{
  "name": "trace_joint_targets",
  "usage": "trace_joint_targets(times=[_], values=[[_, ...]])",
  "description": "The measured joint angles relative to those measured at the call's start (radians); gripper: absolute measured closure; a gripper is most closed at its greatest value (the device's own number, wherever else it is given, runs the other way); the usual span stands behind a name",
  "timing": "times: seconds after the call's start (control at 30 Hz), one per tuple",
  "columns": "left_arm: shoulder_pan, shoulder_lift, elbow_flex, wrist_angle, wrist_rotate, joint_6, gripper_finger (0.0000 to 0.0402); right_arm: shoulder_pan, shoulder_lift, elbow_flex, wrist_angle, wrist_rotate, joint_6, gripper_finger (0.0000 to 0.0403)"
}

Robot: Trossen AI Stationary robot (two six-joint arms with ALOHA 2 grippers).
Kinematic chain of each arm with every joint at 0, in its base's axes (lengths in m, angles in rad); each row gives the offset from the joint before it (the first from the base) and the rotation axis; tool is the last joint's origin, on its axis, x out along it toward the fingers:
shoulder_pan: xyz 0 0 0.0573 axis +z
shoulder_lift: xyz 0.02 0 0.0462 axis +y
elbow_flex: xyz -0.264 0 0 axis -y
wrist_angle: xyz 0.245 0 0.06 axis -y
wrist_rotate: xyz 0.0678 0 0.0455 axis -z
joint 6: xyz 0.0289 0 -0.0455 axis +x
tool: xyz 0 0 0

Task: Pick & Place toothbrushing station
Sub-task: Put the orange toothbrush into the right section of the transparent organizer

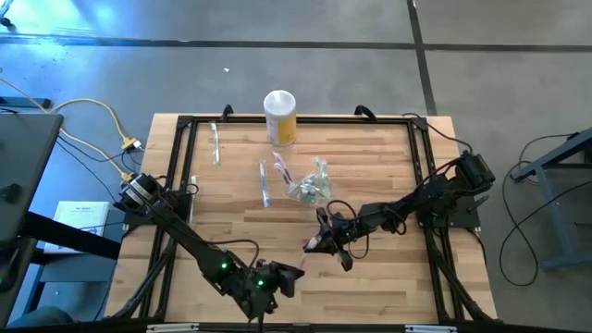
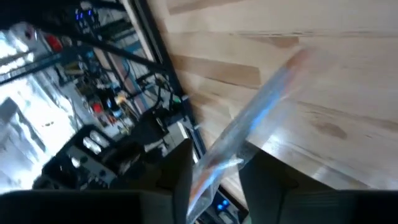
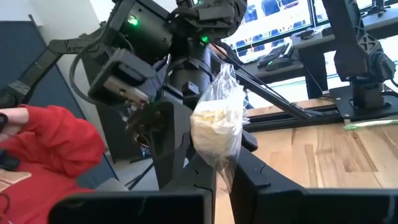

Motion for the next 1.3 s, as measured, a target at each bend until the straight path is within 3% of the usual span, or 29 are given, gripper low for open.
trace_joint_targets(times=[0.3, 0.53, 0.67, 0.83, 0.97, 1.1, 1.3], values=[[0.000, -0.041, 0.002, -0.078, -0.066, -0.161, 0.0217, -0.001, -0.010, 0.000, -0.100, 0.022, -0.047, 0.0395], [0.004, -0.190, 0.003, -0.403, -0.078, -0.700, 0.0206, 0.024, -0.129, 0.000, -0.347, 0.212, -0.117, 0.0394], [0.030, -0.287, 0.003, -0.602, -0.075, -1.053, 0.0206, 0.058, -0.219, 0.000, -0.509, 0.386, -0.181, 0.0395], [0.138, -0.393, 0.003, -0.830, 0.058, -1.393, 0.0206, 0.080, -0.319, -0.001, -0.763, 0.676, -0.194, 0.0394], [0.255, -0.437, 0.002, -0.963, 0.182, -1.545, 0.0206, 0.074, -0.380, -0.001, -0.812, 0.718, -0.209, 0.0395], [0.347, -0.458, 0.002, -1.022, 0.267, -1.607, 0.0206, 0.067, -0.458, 0.000, -0.823, 0.726, -0.251, 0.0395], [0.427, -0.468, 0.002, -1.038, 0.454, -1.571, 0.0206, 0.040, -0.575, 0.000, -1.022, 0.873, -0.233, 0.0395]])
